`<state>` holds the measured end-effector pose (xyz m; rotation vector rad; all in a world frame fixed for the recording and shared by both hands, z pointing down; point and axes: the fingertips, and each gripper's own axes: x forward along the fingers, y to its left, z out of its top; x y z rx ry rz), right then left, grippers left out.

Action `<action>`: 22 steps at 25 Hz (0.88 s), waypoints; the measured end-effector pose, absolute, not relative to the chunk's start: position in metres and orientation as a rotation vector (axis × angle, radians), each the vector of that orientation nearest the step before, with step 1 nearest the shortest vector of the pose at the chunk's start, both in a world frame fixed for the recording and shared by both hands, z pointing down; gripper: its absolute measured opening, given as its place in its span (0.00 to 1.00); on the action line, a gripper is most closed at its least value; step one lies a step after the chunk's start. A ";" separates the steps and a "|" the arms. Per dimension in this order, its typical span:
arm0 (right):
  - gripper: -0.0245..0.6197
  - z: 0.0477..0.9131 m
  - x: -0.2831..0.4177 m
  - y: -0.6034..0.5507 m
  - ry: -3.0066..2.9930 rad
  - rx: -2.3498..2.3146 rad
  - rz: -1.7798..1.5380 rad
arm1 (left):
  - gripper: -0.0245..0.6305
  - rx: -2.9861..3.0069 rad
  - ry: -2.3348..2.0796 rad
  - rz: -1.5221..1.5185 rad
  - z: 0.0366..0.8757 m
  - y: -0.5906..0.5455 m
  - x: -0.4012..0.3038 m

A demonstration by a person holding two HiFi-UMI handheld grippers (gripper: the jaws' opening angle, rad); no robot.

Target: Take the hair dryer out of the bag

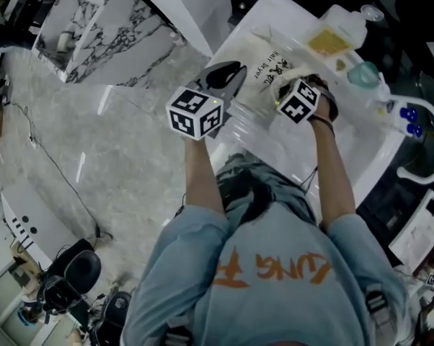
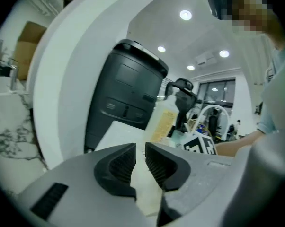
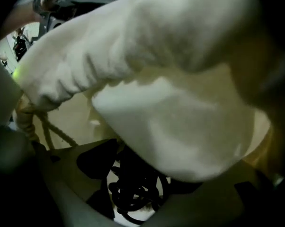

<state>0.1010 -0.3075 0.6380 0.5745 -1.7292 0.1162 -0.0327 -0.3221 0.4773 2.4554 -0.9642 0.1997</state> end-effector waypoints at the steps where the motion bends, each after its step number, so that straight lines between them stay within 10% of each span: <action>1: 0.55 0.639 0.102 -0.308 -1.728 0.577 0.136 | 0.11 2.410 -1.070 0.212 0.481 -0.328 -0.053; 12: 0.48 0.641 0.099 -0.309 -1.753 0.590 0.167 | 0.24 2.187 -1.191 0.987 0.566 -0.298 -0.114; 22: 0.45 0.625 0.097 -0.299 -1.785 0.623 0.189 | 0.25 2.150 -1.249 1.109 0.580 -0.304 -0.115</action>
